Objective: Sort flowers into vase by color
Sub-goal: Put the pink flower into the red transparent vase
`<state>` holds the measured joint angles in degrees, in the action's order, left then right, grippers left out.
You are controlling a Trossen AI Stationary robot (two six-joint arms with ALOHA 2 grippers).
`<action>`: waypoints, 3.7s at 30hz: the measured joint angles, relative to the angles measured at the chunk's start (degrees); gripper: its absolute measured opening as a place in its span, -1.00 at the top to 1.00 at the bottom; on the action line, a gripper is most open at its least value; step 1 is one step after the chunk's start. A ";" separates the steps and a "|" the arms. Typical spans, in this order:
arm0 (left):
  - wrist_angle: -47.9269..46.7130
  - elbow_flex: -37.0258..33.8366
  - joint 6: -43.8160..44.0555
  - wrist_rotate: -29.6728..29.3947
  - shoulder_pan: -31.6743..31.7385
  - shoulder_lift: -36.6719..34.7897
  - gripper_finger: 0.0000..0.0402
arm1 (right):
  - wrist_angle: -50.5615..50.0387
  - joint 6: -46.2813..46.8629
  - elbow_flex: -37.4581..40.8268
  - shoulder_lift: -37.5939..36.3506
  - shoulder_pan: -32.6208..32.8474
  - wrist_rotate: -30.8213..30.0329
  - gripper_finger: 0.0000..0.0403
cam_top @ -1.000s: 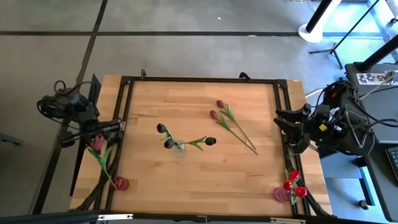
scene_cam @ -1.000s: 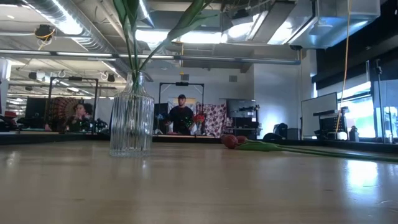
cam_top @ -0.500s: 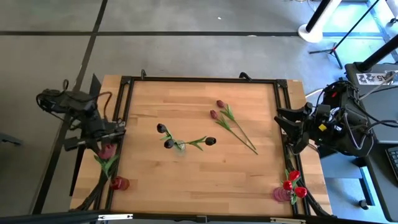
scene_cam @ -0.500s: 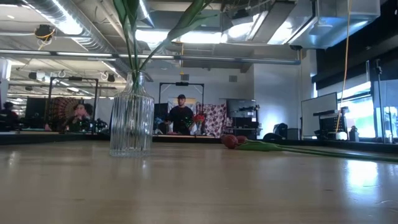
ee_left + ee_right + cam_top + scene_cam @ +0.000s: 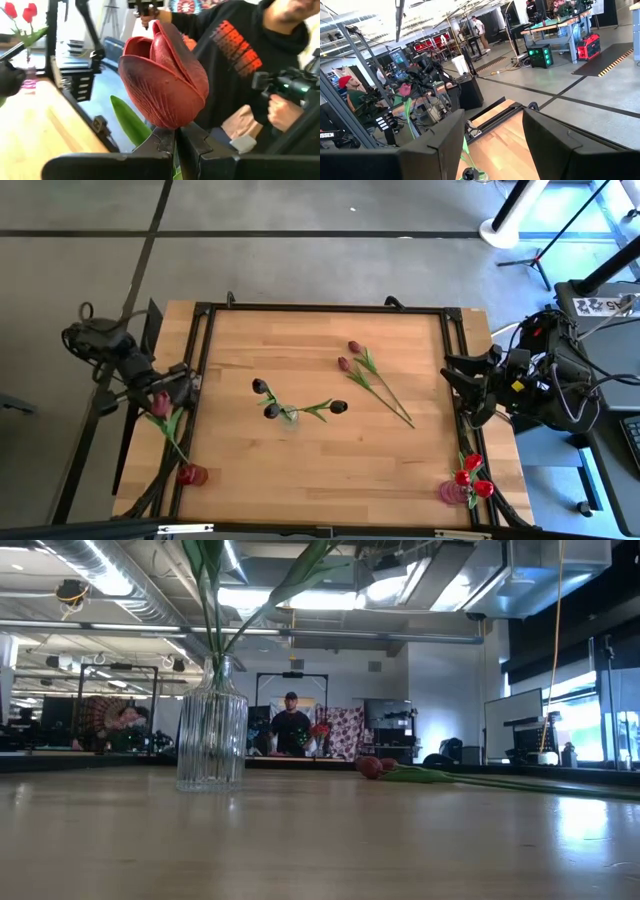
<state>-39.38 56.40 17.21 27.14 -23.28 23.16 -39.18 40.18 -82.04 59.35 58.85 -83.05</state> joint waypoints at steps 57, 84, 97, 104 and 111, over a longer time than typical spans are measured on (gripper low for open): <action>8.40 -9.47 19.68 1.45 -4.87 0.46 0.93 | -1.57 1.56 -0.03 -1.09 0.00 -3.97 0.00; 2.98 -9.46 48.79 1.08 -5.06 0.46 0.23 | -6.08 1.49 -0.02 -2.94 0.00 -4.22 0.00; -3.32 -9.46 60.95 1.30 -9.42 0.44 0.15 | -9.22 1.51 -0.02 -3.17 -0.02 -3.81 0.00; -3.87 -8.41 68.91 4.62 -11.79 0.09 0.15 | -11.31 1.49 -0.02 -3.17 0.00 -2.06 0.00; -3.90 -1.09 63.78 -7.04 -11.81 -0.90 0.21 | -16.24 1.82 -0.02 -3.15 -0.02 -0.31 0.00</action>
<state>-43.28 55.31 80.99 20.10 -35.09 22.26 -55.42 42.00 -82.06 56.21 58.83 -83.35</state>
